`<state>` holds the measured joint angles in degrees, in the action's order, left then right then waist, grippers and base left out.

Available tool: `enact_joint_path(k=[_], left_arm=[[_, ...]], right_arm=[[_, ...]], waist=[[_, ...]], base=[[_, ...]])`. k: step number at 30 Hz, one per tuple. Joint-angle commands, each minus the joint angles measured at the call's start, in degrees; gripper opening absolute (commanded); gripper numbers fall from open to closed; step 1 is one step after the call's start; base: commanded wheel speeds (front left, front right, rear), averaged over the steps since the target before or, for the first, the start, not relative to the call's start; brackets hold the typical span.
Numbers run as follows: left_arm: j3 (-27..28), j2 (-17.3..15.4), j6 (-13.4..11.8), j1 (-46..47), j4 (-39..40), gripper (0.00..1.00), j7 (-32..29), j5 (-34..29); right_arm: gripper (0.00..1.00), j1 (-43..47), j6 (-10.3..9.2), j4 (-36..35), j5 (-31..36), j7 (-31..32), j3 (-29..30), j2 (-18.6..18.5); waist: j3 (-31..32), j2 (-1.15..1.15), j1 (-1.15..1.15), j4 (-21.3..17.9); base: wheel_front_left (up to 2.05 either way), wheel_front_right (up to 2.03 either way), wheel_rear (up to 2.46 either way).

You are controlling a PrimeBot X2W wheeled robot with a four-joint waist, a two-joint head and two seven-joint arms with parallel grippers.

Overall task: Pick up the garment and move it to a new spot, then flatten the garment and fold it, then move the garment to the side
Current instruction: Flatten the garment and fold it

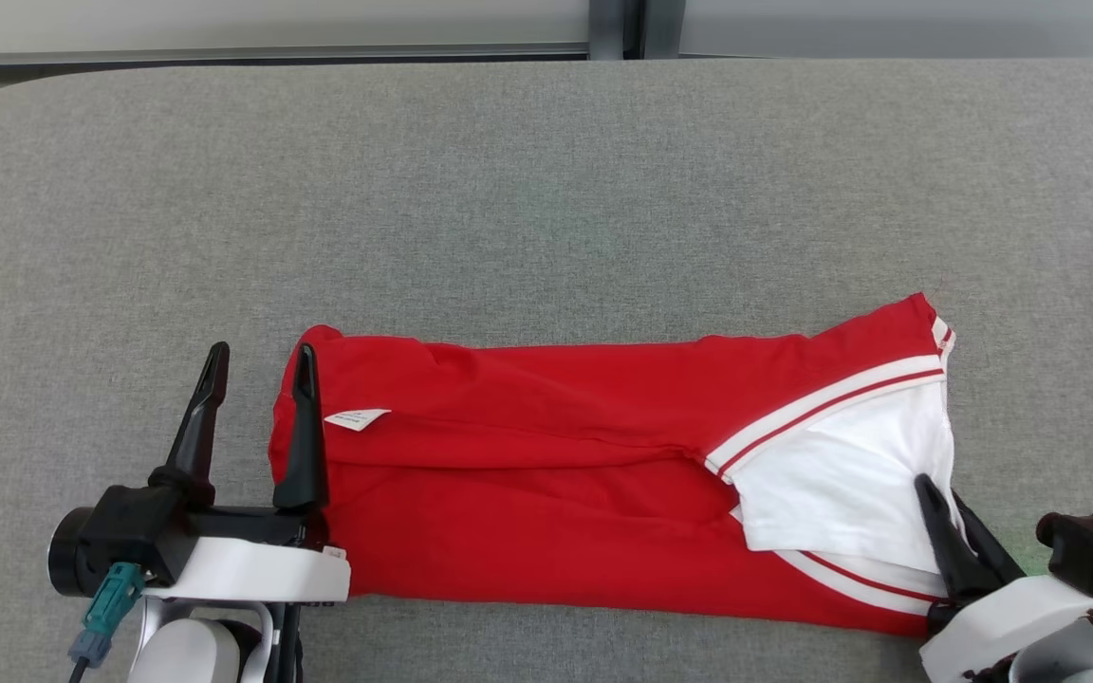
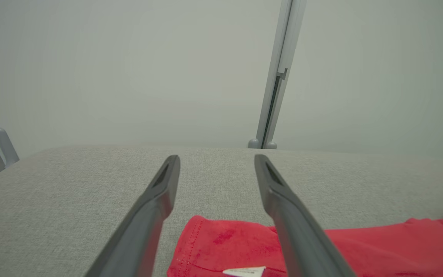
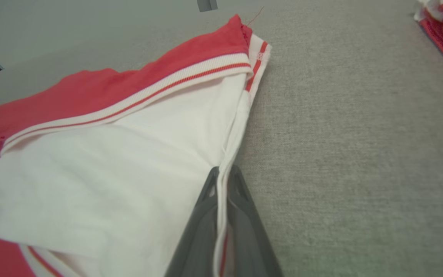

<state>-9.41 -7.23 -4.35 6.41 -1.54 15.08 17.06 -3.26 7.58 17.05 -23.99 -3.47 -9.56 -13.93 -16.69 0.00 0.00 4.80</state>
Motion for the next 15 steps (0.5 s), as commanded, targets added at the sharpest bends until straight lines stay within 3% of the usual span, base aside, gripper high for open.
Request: enact_joint_path(k=[1, 10, 15], left_arm=[[0.5, 0.0, 0.4, 0.4, 0.0, 1.00, 0.1, -0.5], [2.5, 0.8, 1.2, -1.3, -0.1, 1.00, 0.1, -1.2], [3.1, 1.3, 1.6, -1.6, -0.2, 1.00, 0.1, -1.5]], right_arm=[[0.00, 0.7, -0.17, 0.7, -0.3, 0.1, 1.1, -1.0], [0.00, 5.5, -0.16, -0.1, -1.5, -2.8, 11.2, -4.6], [0.00, 5.5, -0.15, -2.5, -0.5, -2.4, 11.6, -5.8]], waist=[[0.3, 0.00, 0.00, -0.3], [2.0, 0.00, 0.00, -2.0], [2.9, 0.00, 0.00, -2.7]], base=[[0.00, 0.00, 0.00], [0.00, 0.00, 0.00], [0.00, 0.00, 0.00]])
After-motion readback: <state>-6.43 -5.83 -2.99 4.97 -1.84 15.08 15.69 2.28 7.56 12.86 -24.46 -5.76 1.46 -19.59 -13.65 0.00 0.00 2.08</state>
